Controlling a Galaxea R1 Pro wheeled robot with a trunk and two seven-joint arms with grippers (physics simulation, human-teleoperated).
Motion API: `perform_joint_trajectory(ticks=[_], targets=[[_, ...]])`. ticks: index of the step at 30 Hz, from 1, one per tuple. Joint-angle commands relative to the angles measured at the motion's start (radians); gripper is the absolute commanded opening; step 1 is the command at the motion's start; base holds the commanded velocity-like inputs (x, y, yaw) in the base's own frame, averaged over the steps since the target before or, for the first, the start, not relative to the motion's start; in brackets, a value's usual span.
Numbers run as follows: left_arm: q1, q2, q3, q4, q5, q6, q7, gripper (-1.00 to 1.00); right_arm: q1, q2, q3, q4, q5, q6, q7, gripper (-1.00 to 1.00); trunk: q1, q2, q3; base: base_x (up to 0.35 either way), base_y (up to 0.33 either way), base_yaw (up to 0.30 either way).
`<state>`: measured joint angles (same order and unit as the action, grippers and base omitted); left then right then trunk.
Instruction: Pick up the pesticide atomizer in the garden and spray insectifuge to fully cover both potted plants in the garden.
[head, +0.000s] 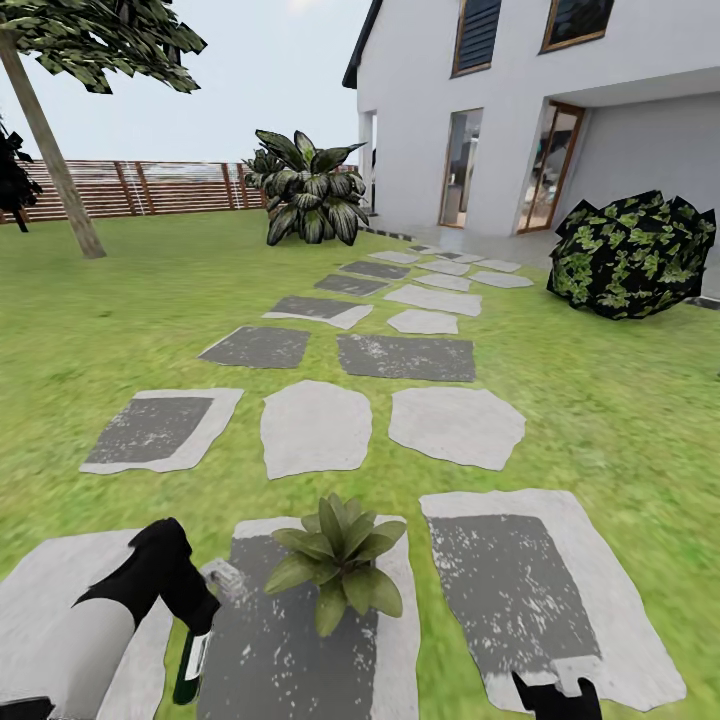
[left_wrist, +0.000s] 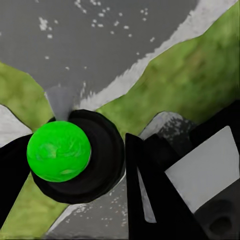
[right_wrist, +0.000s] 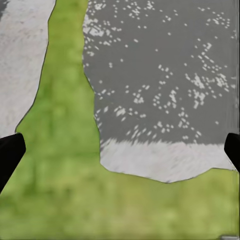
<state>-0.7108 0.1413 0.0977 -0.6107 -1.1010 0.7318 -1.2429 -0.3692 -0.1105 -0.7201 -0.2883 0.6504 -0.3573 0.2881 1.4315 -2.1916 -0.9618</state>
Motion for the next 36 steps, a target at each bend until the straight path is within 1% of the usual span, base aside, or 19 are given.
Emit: perform_joint_trajectory(ticks=[1, 2, 3, 4, 5, 7, 10, 11, 13, 20, 26, 29, 35, 36], targets=[[-0.003, -0.001, 0.006, -0.005, -0.028, 0.009, -0.014, -1.0, -0.001, 0.001, -0.008, 0.0, 0.005, -0.003, -0.02, 1.0, 0.0, 0.0, -0.001, 0.0, 0.0, 0.0], [-0.005, -0.001, 0.006, -0.006, -0.038, 0.009, -0.02, -1.0, -0.001, 0.003, -0.008, 0.0, 0.005, -0.003, -0.049, 1.0, 0.0, 0.0, -0.001, 0.0, 0.0, 0.0], [-0.007, -0.002, 0.006, -0.008, -0.046, 0.009, -0.031, -1.0, -0.001, 0.005, -0.008, 0.001, 0.005, -0.003, -0.096, 1.0, 0.0, 0.0, -0.001, 0.0, 0.0, 0.0], [-0.007, -0.003, 0.006, -0.009, -0.05, 0.009, -0.04, -1.0, -0.001, 0.007, -0.008, 0.002, 0.005, -0.003, -0.122, 1.0, 0.0, 0.0, -0.001, 0.0, 0.0, 0.0], [-0.008, -0.005, 0.006, -0.009, -0.055, 0.009, -0.052, -1.0, -0.001, 0.008, -0.007, 0.008, 0.005, -0.003, -0.145, 1.0, 0.0, 0.0, -0.001, 0.048, 0.027, 0.0], [-0.008, -0.008, 0.005, -0.009, -0.064, 0.009, -0.062, -1.0, 0.0, 0.009, -0.007, 0.035, 0.005, -0.002, -0.163, 1.0, 0.0, 0.0, -0.001, 0.203, 0.076, 0.0], [-0.003, -0.007, 0.005, -0.009, -0.082, 0.009, -0.065, -1.0, 0.0, 0.009, -0.007, 0.045, 0.005, -0.002, -0.167, 1.0, 0.0, 0.0, -0.001, 0.292, 0.099, 0.0], [0.0, -0.008, 0.005, -0.009, -0.094, 0.009, -0.065, -1.0, -0.001, 0.009, -0.007, 0.046, 0.005, -0.002, -0.168, 1.0, 0.0, 0.0, -0.001, 0.268, 0.098, 0.0], [0.002, -0.008, 0.005, -0.007, -0.102, 0.008, -0.066, -1.0, -0.001, 0.009, -0.007, 0.047, 0.005, -0.002, -0.168, 1.0, 0.0, 0.0, -0.001, 0.169, 0.041, 0.0], [0.007, -0.011, 0.008, 0.005, -0.101, 0.006, -0.058, -1.0, -0.001, 0.011, -0.005, 0.048, 0.006, -0.002, -0.17, 1.0, 0.0, 0.0, -0.001, 0.025, 0.006, 0.0], [0.024, -0.011, 0.01, 0.03, -0.101, 0.005, -0.054, -1.0, -0.001, 0.01, -0.006, 0.048, 0.006, -0.003, -0.169, 1.0, 0.0, 0.0, -0.001, 0.0, 0.0, 0.0], [0.025, -0.012, 0.01, 0.027, -0.101, 0.005, -0.054, -1.0, -0.001, 0.01, -0.006, 0.048, 0.007, -0.003, -0.168, 1.0, 0.0, 0.0, -0.001, 0.0, 0.0, 0.0], [0.017, -0.038, 0.006, 0.017, -0.102, 0.0, -0.049, -1.0, 0.0, 0.009, -0.005, 0.048, 0.012, -0.003, -0.167, 1.0, 0.0, 0.0, -0.001, 0.0, 0.0, 0.0], [0.019, -0.04, 0.007, 0.02, -0.103, -0.001, -0.039, -1.0, 0.0, 0.009, -0.005, 0.048, 0.012, -0.003, -0.167, 1.0, 0.0, 0.0, -0.001, 0.0, 0.0, 0.0]])
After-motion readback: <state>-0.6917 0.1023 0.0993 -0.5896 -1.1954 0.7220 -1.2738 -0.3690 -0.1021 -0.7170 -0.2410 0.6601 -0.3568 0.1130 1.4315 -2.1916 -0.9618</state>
